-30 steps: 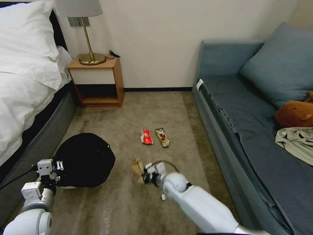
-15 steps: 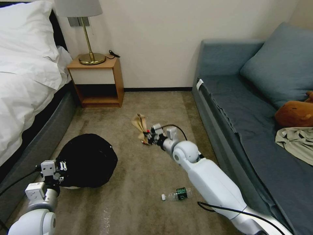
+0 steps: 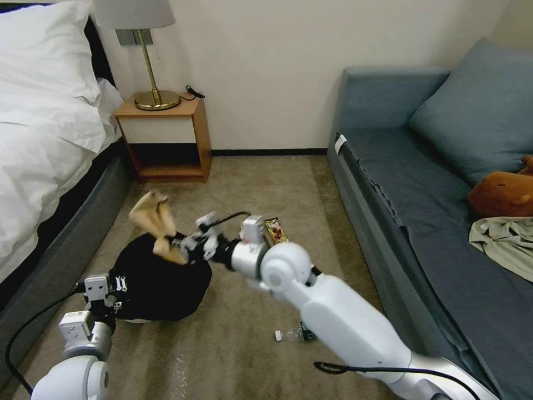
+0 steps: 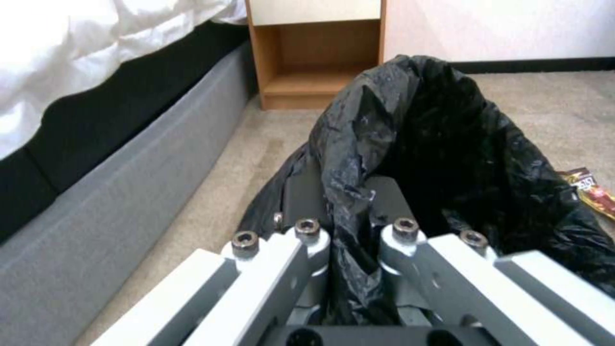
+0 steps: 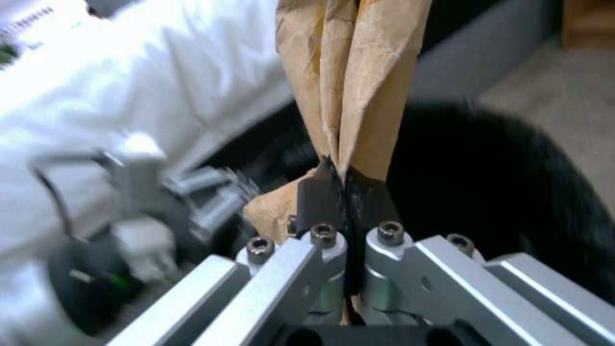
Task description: Pick up the trash bin, then pick up the garbage on the floor and place it into the trash bin.
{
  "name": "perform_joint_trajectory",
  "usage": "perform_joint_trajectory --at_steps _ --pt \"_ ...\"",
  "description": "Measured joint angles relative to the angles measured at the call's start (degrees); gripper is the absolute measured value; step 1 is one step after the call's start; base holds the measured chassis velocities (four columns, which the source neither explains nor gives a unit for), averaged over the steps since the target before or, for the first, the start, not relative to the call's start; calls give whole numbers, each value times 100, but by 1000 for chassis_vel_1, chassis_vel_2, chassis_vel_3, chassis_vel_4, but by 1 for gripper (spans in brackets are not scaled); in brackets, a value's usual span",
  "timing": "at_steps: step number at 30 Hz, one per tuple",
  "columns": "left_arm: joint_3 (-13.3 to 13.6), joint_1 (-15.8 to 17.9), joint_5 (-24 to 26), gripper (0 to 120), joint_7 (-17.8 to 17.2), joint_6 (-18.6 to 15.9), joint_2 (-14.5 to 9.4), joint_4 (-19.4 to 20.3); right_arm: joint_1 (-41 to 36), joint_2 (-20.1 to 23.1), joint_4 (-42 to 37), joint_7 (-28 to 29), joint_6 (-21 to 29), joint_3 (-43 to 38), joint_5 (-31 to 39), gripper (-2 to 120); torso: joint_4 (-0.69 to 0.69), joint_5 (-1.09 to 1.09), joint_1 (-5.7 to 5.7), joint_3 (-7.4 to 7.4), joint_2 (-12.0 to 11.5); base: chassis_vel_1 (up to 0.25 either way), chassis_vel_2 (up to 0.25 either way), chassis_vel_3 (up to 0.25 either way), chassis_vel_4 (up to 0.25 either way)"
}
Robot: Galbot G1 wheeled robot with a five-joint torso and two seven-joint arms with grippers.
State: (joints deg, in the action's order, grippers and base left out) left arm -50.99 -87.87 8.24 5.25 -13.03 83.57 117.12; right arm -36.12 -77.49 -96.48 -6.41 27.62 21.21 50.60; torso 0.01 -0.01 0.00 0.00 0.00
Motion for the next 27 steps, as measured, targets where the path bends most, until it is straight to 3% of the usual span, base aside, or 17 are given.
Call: perform_joint_trajectory --at_steps 6,17,19,27 --pt "37 -79 24 4 -1 38 42 28 -161 -4 431 318 -391 188 -325 0 -1 0 0 0 0 0 0 0 0" --pt "115 -136 26 4 2 48 111 89 -240 -170 619 521 -516 342 -401 1 -1 0 0 0 0 0 0 0 0" --pt "117 -147 28 4 3 48 121 98 -232 -213 630 648 -517 347 -405 14 -1 0 0 0 0 0 0 0 0" --pt "128 -167 24 4 3 49 156 137 -282 -199 598 692 -497 312 -422 40 -1 1 0 0 0 0 0 0 0"
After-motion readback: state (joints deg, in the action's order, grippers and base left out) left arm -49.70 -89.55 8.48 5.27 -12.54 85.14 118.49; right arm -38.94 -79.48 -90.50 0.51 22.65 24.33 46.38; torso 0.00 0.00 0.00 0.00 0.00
